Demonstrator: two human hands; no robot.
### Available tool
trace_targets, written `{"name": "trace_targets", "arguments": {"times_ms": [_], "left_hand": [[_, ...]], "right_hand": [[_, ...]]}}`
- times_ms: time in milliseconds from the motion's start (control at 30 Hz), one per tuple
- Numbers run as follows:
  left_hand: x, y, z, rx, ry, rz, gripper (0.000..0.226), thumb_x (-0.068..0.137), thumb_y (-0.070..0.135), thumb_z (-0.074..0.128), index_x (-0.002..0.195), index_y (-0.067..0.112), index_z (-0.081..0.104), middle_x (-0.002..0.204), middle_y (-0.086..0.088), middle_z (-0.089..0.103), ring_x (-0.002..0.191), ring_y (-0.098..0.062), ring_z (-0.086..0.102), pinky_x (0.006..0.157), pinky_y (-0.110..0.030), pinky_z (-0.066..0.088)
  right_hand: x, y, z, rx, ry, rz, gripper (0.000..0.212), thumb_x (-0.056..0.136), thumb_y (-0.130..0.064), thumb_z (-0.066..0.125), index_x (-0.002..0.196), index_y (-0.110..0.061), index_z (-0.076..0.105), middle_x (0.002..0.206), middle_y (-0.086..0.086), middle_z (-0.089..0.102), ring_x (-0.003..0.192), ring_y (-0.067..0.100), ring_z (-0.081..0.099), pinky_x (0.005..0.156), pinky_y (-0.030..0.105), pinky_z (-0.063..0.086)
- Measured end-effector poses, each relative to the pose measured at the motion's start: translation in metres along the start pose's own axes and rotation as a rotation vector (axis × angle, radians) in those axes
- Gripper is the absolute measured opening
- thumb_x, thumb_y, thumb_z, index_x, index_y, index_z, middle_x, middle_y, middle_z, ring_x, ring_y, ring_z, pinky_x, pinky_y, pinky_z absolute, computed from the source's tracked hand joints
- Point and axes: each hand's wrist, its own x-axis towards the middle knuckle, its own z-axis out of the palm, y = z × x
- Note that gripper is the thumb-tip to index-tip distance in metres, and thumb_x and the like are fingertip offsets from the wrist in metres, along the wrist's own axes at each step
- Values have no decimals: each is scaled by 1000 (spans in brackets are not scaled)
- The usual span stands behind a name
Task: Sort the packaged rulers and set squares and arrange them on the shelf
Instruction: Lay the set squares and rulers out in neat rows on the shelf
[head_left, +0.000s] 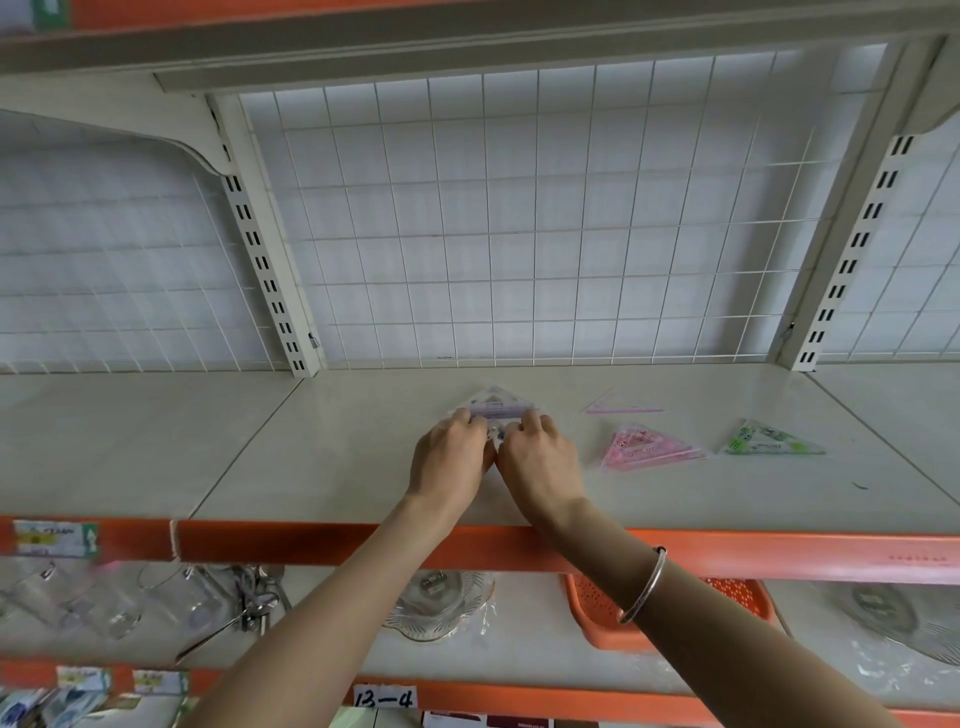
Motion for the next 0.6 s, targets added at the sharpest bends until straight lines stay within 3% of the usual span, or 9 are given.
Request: {"name": "trace_targets", "arguments": {"times_ms": [167,233,300,367,433,600], "left_hand": [[2,2,-3,29,-23,-2,21,65,16,85,65,9,66,68,-7,62,56,-26,63,45,-30,46],[1,2,-4,-8,-20,6,13,80,19,73,82,6,68,86,-10,64,76,-28,66,60,-33,50],[0,0,-2,-48,17,-38,21,94,24,54,103,9,65,107,-7,61,97,-26,62,77,-31,46],[-1,-6,0,-137,43,-73,20,94,26,54,100,10,66,105,-6,61,95,-24,61,76,-29,44],[-3,-10,0,-251,55,-100,15,88,23,61,89,10,68,94,-5,65,86,-23,63,73,-29,45],[-4,-30,-3,-472,-35,-137,8,81,12,73,87,9,77,79,-4,74,72,-15,67,69,-29,54]], "right_hand": [[1,1,5,-6,8,-8,37,23,-5,88,45,-11,59,56,7,54,46,24,56,31,19,34],[3,3,9,29,53,0,38,23,-3,88,46,-11,58,56,8,55,47,25,57,31,20,35],[1,3,2,36,95,-9,33,36,-2,87,53,-8,61,63,11,57,55,28,59,37,25,41],[1,9,2,126,105,1,9,73,-6,72,76,-3,64,85,17,62,82,33,60,60,33,46],[1,18,2,225,118,31,15,91,-12,55,89,-1,65,97,18,61,93,34,56,72,35,40],[4,34,-5,421,28,104,13,85,-9,64,93,-5,73,89,15,70,83,29,63,72,33,47]]}}
